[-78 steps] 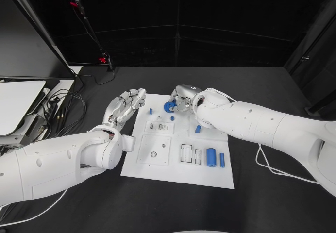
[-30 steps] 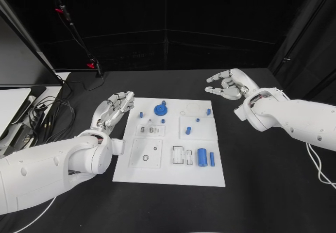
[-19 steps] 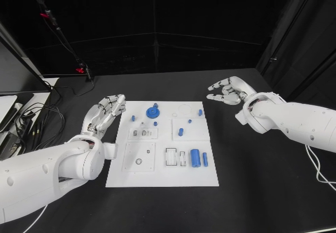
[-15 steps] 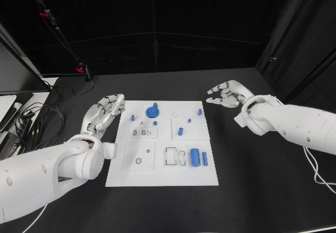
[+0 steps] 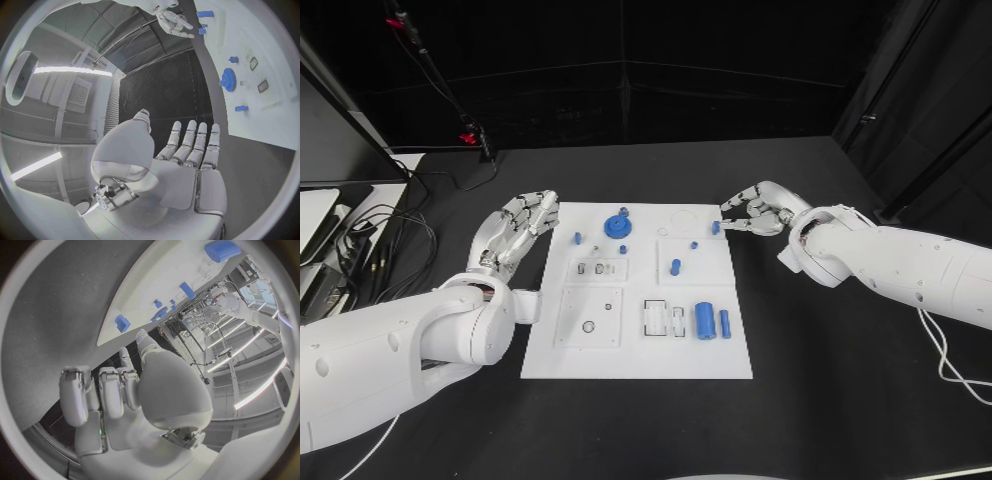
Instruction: Assemble the parts on the task board
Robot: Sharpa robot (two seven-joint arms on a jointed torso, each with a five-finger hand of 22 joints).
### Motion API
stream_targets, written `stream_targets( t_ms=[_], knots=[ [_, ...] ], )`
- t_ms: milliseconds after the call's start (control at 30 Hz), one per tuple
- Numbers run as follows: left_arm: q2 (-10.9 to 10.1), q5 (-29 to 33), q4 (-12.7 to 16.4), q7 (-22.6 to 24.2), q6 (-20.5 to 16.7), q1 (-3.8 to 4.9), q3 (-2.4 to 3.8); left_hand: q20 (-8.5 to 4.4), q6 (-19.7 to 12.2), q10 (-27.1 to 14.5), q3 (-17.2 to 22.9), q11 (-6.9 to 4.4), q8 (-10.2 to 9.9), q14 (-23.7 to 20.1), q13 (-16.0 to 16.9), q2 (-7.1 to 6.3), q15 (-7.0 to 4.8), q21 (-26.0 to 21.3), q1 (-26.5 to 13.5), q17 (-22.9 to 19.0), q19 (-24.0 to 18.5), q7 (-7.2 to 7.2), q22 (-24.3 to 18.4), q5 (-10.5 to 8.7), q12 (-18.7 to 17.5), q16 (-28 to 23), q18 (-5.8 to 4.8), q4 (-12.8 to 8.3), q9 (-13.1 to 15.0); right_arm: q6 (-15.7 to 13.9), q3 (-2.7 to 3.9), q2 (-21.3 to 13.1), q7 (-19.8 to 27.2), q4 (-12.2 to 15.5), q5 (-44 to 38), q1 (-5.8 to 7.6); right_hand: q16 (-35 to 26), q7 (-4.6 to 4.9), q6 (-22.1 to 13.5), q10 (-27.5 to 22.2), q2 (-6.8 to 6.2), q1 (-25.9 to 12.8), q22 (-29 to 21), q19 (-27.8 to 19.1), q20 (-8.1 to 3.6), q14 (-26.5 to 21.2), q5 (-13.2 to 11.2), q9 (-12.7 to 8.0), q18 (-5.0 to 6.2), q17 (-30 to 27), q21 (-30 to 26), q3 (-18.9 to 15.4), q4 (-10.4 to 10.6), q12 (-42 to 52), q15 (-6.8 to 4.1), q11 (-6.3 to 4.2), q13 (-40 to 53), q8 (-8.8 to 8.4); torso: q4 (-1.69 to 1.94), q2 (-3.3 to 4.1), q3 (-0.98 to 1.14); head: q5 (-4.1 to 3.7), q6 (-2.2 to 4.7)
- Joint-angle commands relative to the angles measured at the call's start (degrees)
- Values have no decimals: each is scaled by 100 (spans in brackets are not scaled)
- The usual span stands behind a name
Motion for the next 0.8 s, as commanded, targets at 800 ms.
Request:
stream_targets(
  t_ms=[800],
  knots=[
    [-32,-32,43,1447,45,5,6,7,35,54,-46,15,-4,20,8,23,-3,34,48,7,20,893,7,28,41,28,49,-5,7,384,5,267,-649,-148,-442,1,14,-140,66,596,193,366,1510,597,-107,606,58,-22,-42,1507,19,33,-94,15,-109,-125,1508,-29,6,-5,-1,25,-73]
  ],
)
